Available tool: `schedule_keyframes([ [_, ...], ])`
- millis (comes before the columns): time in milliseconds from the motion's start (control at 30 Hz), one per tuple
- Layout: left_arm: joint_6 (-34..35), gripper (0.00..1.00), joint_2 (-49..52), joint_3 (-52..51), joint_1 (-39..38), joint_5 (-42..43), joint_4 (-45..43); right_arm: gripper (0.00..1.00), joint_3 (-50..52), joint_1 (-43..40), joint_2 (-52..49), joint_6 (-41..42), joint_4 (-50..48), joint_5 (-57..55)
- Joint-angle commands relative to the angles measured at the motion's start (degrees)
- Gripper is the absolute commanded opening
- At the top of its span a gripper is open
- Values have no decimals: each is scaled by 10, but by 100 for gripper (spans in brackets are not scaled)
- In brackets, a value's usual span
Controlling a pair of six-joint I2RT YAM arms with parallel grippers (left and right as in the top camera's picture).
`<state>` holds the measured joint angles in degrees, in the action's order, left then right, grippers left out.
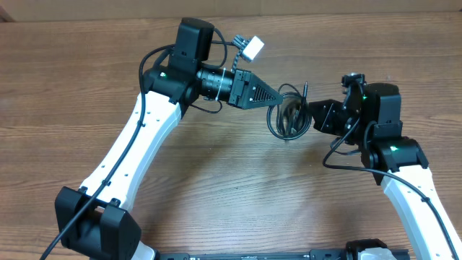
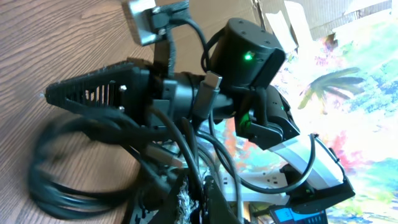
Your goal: Untangle cables
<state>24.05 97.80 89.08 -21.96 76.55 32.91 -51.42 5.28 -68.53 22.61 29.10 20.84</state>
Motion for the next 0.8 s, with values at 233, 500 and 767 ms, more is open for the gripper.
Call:
schedule_keyframes([
  [233, -23, 4, -17, 15, 28, -38, 46, 6, -10, -2, 0, -43, 65, 54],
  [500, -24, 4, -17, 15, 28, -67, 58, 44, -10, -1, 0, -186, 52, 286],
  [767, -22, 4, -17, 15, 27, -67, 59, 45, -10, -1, 0, -186, -29, 403],
])
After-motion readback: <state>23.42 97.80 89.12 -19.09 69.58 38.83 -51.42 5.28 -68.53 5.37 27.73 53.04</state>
